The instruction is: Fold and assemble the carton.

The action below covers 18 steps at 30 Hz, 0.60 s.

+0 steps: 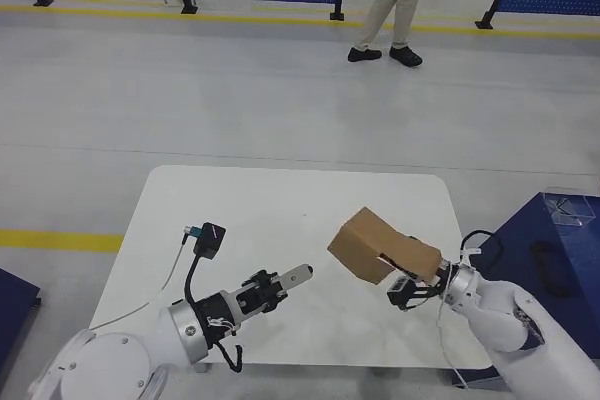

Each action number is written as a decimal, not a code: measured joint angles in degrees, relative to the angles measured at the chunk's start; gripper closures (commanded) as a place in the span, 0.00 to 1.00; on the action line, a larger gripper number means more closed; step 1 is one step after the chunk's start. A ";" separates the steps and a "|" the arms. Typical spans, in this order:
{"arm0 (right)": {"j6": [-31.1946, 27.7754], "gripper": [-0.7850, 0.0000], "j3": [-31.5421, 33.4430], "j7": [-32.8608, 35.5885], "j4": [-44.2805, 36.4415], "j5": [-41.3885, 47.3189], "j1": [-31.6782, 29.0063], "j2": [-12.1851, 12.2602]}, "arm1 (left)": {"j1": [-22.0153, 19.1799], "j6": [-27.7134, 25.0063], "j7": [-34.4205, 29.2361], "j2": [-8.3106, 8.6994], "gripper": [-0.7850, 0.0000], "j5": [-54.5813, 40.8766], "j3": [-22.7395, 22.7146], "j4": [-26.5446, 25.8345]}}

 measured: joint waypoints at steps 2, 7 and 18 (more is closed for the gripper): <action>-10.88 1.00 2.77 -14.03 -3.02 7.66 0.54 0.51 | 0.00 0.00 0.00 0.00 0.00 0.00 0.00 0.00; -32.26 1.00 5.15 -40.89 -7.10 12.08 3.01 1.55 | 0.00 0.00 0.00 0.00 0.00 0.00 0.00 0.00; -49.32 1.00 -10.45 -48.97 4.49 7.24 15.10 -0.61 | 0.00 0.00 0.00 0.00 0.00 0.00 0.00 0.00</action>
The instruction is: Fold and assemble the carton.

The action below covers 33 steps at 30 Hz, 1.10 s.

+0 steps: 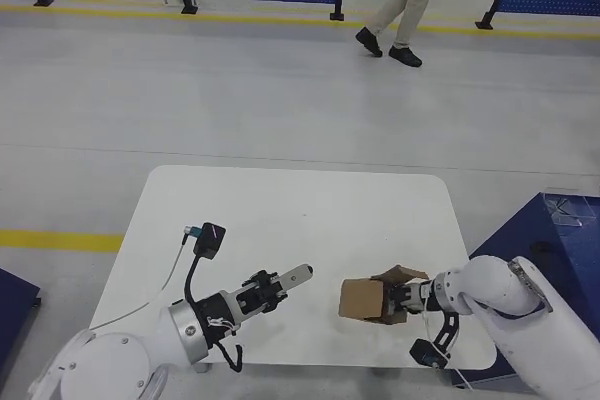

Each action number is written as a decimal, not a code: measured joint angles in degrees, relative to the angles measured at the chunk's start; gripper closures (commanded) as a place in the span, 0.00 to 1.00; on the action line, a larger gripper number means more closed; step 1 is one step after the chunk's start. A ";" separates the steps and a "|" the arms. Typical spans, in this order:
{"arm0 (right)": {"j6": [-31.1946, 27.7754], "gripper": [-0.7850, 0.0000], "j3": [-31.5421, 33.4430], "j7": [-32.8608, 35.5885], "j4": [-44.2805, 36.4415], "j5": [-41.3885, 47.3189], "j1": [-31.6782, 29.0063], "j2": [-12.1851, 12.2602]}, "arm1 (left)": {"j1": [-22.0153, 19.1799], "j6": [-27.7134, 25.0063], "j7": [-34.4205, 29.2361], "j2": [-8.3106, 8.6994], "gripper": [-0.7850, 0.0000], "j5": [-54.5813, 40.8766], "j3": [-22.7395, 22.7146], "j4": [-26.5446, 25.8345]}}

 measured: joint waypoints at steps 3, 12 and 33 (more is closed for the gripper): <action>-0.82 0.96 -5.40 1.80 4.49 0.37 5.09 -1.82 | 0.00 0.00 0.00 0.00 0.00 0.00 0.00 0.00; 1.38 0.54 -13.47 4.19 14.23 6.81 13.81 -6.63 | 0.00 0.00 0.00 0.00 0.00 0.00 0.00 0.00; 69.56 1.00 16.89 54.23 12.01 -16.22 -7.68 -4.71 | 0.00 0.00 0.00 0.00 0.00 0.00 0.00 0.00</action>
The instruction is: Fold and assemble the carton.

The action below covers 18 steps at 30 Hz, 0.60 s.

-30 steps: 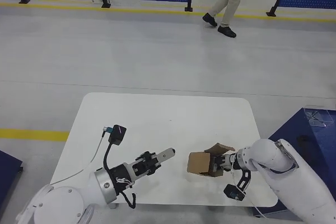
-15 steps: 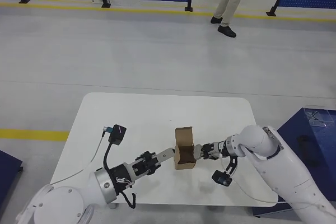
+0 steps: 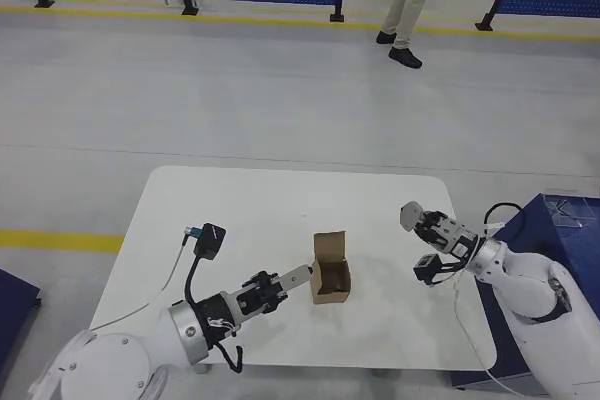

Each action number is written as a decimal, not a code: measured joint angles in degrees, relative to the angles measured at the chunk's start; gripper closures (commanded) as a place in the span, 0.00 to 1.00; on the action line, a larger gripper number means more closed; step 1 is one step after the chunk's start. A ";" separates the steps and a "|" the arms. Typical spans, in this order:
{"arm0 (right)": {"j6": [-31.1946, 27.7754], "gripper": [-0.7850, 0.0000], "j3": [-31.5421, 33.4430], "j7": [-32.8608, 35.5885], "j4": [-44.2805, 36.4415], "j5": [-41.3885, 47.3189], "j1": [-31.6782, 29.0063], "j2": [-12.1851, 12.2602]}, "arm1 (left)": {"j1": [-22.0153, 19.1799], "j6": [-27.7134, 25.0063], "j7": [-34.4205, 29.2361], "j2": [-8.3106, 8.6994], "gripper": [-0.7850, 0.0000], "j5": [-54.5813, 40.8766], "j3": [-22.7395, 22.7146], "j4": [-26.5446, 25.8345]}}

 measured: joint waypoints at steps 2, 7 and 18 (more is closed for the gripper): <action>4.06 0.94 -0.69 10.69 3.14 -10.06 0.50 -0.61 | 0.00 0.00 0.00 0.00 0.00 0.00 0.00 0.00; 2.66 0.23 -1.98 20.46 6.02 -17.46 0.71 -1.10 | 0.00 0.00 0.00 0.00 0.00 0.00 0.00 0.00; 2.73 0.00 -1.95 18.41 5.91 -14.78 0.70 -1.09 | 0.00 0.00 0.00 0.00 0.00 0.00 0.00 0.00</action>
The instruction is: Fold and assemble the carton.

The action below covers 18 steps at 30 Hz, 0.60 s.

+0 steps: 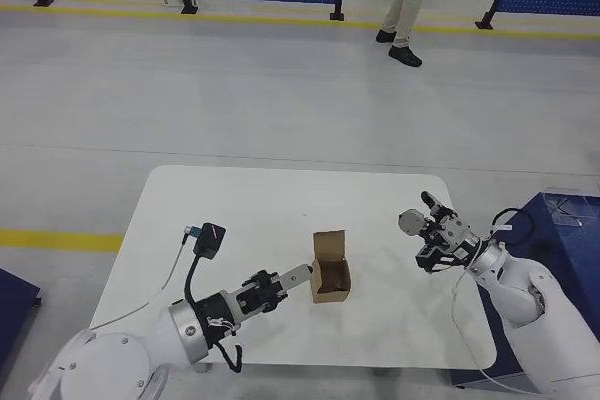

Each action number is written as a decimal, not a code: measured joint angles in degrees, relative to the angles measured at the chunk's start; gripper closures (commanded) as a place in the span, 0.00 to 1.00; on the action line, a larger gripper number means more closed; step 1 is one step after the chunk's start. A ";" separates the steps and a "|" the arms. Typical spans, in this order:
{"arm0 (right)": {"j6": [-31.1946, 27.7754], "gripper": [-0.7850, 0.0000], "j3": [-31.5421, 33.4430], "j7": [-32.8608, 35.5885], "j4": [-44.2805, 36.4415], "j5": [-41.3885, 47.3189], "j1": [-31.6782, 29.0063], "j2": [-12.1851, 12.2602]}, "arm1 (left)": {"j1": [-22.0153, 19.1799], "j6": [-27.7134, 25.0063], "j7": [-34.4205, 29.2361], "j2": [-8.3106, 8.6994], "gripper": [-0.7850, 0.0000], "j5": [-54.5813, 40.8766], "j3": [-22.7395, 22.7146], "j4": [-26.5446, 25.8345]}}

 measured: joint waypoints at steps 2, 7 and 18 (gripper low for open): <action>0.15 0.00 0.16 0.01 -0.19 -0.17 0.15 0.09 | 0.05 0.12 -0.11 0.06 0.00 0.12 0.12 0.16; 3.17 0.00 4.00 1.43 -5.90 -18.29 1.67 2.09 | -6.99 11.35 -6.28 0.93 0.00 14.44 7.11 7.35; -3.66 0.00 -1.19 19.17 -6.02 -87.93 3.99 4.21 | -28.42 23.02 -12.58 -1.87 0.00 24.55 30.95 28.44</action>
